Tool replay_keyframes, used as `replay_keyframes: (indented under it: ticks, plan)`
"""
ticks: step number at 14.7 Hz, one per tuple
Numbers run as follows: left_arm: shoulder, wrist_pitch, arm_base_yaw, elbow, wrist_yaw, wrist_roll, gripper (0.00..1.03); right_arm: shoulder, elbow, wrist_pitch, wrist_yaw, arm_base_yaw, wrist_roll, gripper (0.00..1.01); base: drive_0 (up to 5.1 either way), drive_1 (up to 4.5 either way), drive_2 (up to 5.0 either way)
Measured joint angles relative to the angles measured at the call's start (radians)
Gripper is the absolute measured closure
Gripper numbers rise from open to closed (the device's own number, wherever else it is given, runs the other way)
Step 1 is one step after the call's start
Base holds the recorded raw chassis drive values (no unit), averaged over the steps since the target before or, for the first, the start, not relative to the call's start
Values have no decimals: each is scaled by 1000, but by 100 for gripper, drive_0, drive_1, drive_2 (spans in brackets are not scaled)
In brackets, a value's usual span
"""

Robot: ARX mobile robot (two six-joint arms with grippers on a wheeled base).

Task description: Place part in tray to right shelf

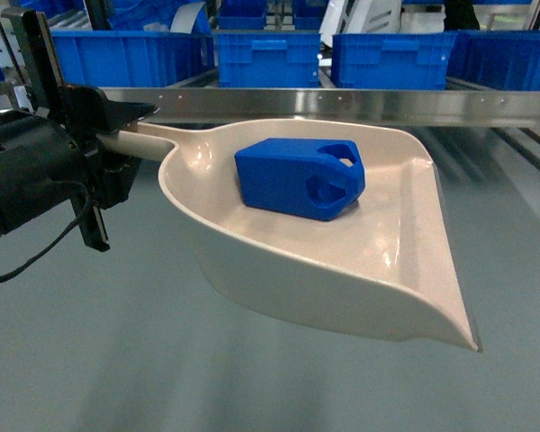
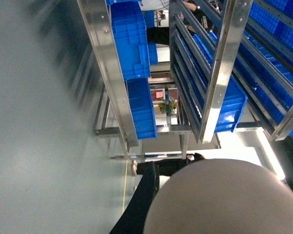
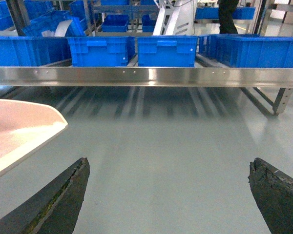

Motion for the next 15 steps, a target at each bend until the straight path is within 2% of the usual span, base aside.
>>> replay_keyframes:
  ticks: [14, 15]
  plan:
    - [1, 0, 0, -1, 0, 0, 90, 0, -1, 1, 0, 0, 0, 3, 0, 0, 0]
    - [0, 1, 0, -1, 2, 0, 90, 0, -1, 2, 0, 0, 0, 3, 247, 226, -513]
